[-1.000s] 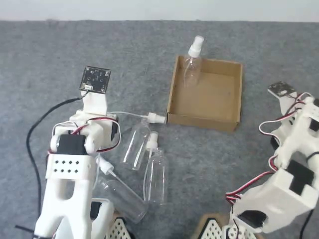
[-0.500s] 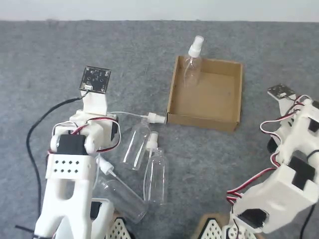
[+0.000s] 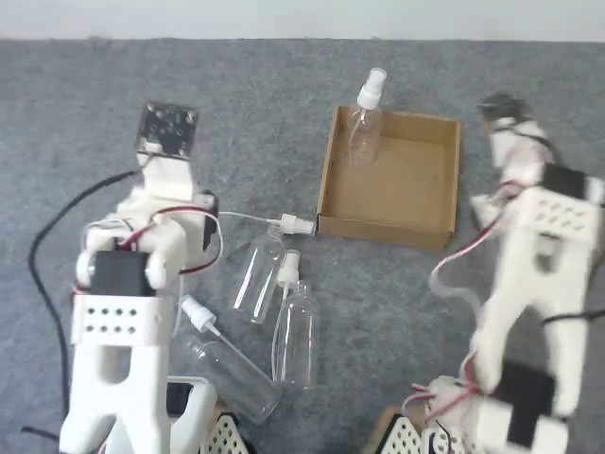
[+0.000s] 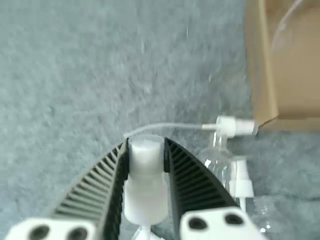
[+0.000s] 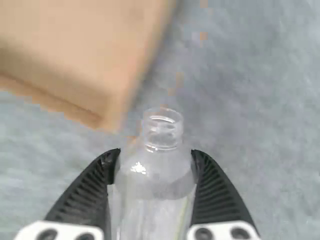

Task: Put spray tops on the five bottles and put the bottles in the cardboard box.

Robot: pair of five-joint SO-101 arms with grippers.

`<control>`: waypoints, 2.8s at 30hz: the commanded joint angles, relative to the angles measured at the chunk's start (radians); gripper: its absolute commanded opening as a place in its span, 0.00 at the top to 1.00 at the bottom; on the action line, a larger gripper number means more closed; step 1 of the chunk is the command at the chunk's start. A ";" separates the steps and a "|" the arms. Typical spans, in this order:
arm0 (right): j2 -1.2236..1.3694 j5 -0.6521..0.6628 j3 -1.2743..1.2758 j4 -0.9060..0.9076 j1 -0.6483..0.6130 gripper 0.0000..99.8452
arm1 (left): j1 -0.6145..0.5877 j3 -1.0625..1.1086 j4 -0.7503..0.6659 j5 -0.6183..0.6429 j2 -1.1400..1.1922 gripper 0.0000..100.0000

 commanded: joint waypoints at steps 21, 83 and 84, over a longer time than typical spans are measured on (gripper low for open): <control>-0.638 -0.353 0.663 -0.618 -0.924 0.99 | 0.005 -0.631 0.072 0.434 -0.034 0.99; -0.639 -0.597 0.965 -1.170 -1.047 0.99 | 0.209 0.203 -0.216 0.175 -0.382 0.86; -0.639 -0.597 0.965 -1.170 -1.047 0.99 | 0.207 0.183 -0.212 0.170 -0.377 0.86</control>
